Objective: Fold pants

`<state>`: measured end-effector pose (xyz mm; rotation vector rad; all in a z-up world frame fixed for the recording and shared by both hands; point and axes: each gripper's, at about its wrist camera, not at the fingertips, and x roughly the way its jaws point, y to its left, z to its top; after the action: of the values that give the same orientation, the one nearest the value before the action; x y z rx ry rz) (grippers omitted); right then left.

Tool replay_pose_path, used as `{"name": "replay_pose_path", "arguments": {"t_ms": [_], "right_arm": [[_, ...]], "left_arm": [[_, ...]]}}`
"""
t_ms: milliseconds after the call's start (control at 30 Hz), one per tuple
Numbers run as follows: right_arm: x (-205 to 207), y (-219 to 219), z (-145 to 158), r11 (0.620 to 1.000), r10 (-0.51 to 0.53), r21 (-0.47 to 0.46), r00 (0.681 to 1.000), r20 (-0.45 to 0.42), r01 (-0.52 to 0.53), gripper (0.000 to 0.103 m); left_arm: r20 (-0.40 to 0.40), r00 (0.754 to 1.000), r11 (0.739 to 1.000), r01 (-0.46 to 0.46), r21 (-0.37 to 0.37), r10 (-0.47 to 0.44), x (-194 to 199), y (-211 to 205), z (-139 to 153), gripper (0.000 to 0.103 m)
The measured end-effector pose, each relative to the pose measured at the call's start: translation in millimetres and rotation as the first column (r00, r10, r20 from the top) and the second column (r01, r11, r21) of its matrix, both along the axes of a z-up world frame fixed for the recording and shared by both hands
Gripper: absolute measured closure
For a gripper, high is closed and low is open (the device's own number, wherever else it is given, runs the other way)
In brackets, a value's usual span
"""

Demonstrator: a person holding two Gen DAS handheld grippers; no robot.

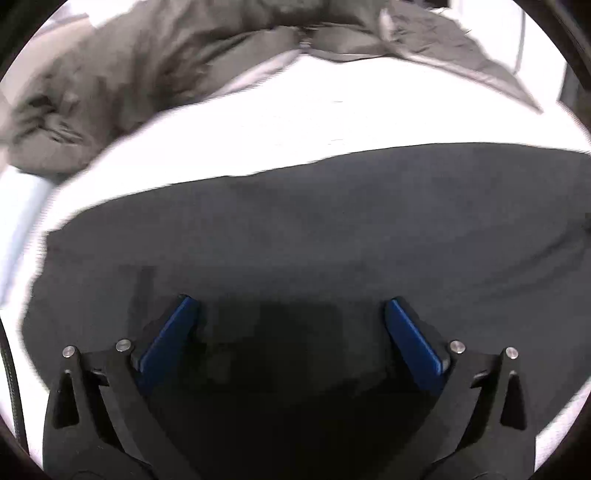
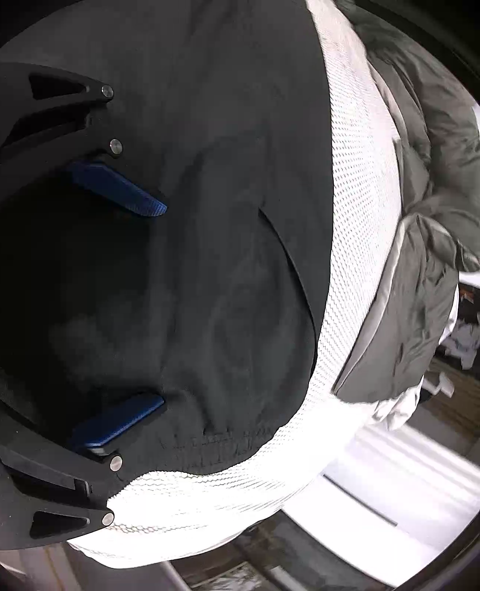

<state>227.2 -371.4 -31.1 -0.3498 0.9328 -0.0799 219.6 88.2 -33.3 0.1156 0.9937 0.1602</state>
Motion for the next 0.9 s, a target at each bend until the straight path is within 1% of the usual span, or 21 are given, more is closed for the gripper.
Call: {"name": "replay_pose_path", "arguments": {"t_ms": [67,133,200,233,267,300,333,367,400,433,467,500,533,567,600,633,700,767,800,867,900], "right_arm": [[-4.7,3.9,4.5,1.0,0.014,-0.015,1.0,-0.008,-0.015,0.006],[-13.5,-2.1,15.5,0.999,0.028,0.019,0.999,0.02,-0.028,0.005],[-22.7,-23.8,29.2,0.998,-0.005,0.057,0.998,0.062,0.002,0.005],[-24.1,-32.5,31.9,0.997,-0.035,0.073,0.997,0.072,0.03,0.007],[-20.6,-45.8,28.6,0.991,-0.085,0.104,0.995,0.06,0.079,0.011],[-16.8,-53.2,21.0,0.985,-0.107,0.143,0.994,0.036,0.1,0.034],[-10.7,-61.4,9.9,0.973,-0.117,0.198,0.993,-0.005,0.115,0.038],[-7.1,-69.4,0.9,0.967,-0.123,0.222,0.992,-0.029,0.126,0.038],[-7.2,-73.5,0.0,0.965,-0.125,0.228,0.992,-0.021,0.126,0.04],[-6.4,-79.6,2.8,0.966,-0.136,0.219,0.991,-0.009,0.135,0.045],[-8.1,-84.1,8.2,0.966,-0.16,0.206,0.987,-0.002,0.157,0.045],[-10.1,-88.3,14.7,0.966,-0.198,0.176,0.98,0.023,0.191,0.044],[-5.8,-93.9,18.2,0.964,-0.215,0.166,0.976,0.036,0.206,0.043],[-9.1,-93.8,24.6,0.96,-0.226,0.183,0.973,0.045,0.214,0.043],[-13.0,-88.4,32.0,0.959,-0.221,0.198,0.973,0.063,0.205,0.043],[-16.0,-81.4,38.6,0.962,-0.199,0.207,0.977,0.081,0.179,0.042],[-13.3,-52.6,45.5,0.971,-0.116,0.218,0.989,0.091,0.094,0.03],[-9.5,-12.3,46.2,0.973,-0.014,0.229,0.996,0.088,-0.007,0.028],[-7.1,1.8,45.5,0.97,0.023,0.239,0.996,0.087,-0.043,0.027],[9.0,45.7,39.4,0.957,0.107,0.263,0.993,0.058,-0.119,0.026],[16.3,63.1,35.5,0.954,0.137,0.263,0.989,0.048,-0.145,0.026]], "left_arm": [[0.005,1.0,1.0,-0.007,-0.03,0.007,-3.1,3.8,1.7,0.002],[0.016,1.0,0.997,0.008,-0.076,-0.006,-9.6,2.3,6.6,0.005],[0.044,0.997,0.99,0.063,-0.124,-0.057,-17.6,-0.8,10.4,0.005],[0.045,0.995,0.987,0.099,-0.13,-0.093,-16.7,-8.0,9.6,0.005],[0.028,0.993,0.985,0.117,-0.126,-0.114,-15.6,-11.8,6.3,0.005],[-0.004,0.992,0.986,0.126,-0.113,-0.127,-12.3,-18.0,0.5,0.005],[-0.022,0.992,0.987,0.122,-0.104,-0.125,-8.0,-20.9,-5.4,0.005],[-0.027,0.992,0.987,0.118,-0.113,-0.121,-6.1,-21.4,-8.2,0.004],[-0.028,0.993,0.985,0.107,-0.133,-0.112,-5.4,-18.2,-8.6,0.004],[-0.026,0.995,0.986,0.095,-0.135,-0.099,-5.6,-16.6,-8.2,0.003],[-0.032,0.996,0.989,0.075,-0.129,-0.079,-5.8,-13.5,-7.1,0.003],[-0.034,0.998,0.992,0.055,-0.117,-0.059,-5.2,-11.1,-5.7,0.003],[-0.033,0.999,0.998,0.016,-0.068,-0.018,-4.9,-11.4,-2.7,0.003],[-0.034,0.999,0.999,-0.003,-0.034,0.002,-4.3,-10.8,-0.7,0.004],[-0.026,1.0,1.0,-0.012,-0.02,0.011,-4.8,-12.3,3.1,0.009],[-0.005,1.0,0.999,-0.006,-0.044,0.006,1.1,-9.5,8.0,0.011],[0.041,0.998,0.988,0.047,-0.147,-0.041,3.8,-21.8,20.6,0.011],[0.075,0.991,0.973,0.121,-0.197,-0.108,12.8,-41.1,27.4,0.01],[0.07,0.988,0.97,0.147,-0.191,-0.136,20.9,-55.4,27.0,0.01],[0.044,0.986,0.972,0.167,-0.167,-0.161,38.3,-80.4,21.1,0.01],[0.032,0.983,0.967,0.185,-0.174,-0.182,45.4,-91.1,17.3,0.01]]}}
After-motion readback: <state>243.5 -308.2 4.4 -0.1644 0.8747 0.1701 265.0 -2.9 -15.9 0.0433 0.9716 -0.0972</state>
